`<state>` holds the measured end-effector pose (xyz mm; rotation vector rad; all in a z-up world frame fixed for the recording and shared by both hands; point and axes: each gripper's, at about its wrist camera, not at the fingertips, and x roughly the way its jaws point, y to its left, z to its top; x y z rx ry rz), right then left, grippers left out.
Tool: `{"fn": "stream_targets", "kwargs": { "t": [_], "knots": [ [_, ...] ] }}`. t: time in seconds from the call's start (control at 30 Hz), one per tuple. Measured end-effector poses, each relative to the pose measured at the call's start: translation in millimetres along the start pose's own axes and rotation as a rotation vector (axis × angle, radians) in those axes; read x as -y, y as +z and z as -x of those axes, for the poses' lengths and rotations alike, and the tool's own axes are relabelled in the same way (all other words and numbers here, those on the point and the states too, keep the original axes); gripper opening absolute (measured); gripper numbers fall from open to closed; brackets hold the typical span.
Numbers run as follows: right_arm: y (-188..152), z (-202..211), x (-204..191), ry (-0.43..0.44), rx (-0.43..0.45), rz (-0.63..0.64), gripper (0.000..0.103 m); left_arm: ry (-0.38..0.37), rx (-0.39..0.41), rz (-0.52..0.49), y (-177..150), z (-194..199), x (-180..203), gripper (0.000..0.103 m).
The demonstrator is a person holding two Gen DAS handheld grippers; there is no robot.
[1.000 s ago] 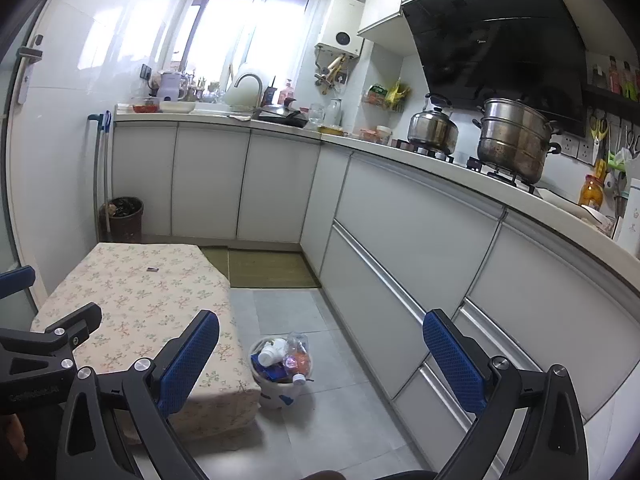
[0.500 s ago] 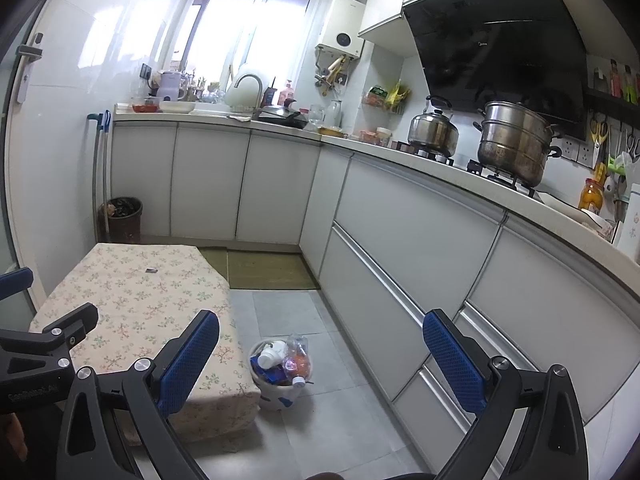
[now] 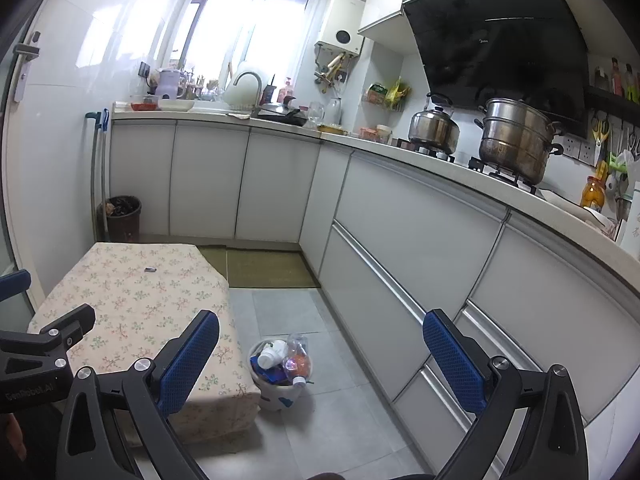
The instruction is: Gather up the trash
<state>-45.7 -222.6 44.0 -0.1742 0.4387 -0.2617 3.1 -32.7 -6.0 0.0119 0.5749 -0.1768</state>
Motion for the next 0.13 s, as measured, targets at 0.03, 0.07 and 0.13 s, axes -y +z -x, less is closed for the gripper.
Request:
{"fn": "stream_targets", "kwargs": {
  "t": [0.03, 0.07, 0.13],
  "knots": [
    [-0.1, -1.4, -0.2, 0.001, -0.001, 0.0, 0.103, -0.004, -0.003, 0.0, 0.4, -1.1, 0.0, 0.103],
    [-0.3, -2.8, -0.5, 0.003, -0.004, -0.001, 0.103, -0.007, -0.005, 0.001, 0.5, -1.9, -0.2, 0.103],
    [-0.5, -5.8, -1.1, 0.006, -0.008, -0.001, 0.103, -0.008, -0.01, -0.001, 0.9, -4.2, 0.2, 0.103]
  ]
}}
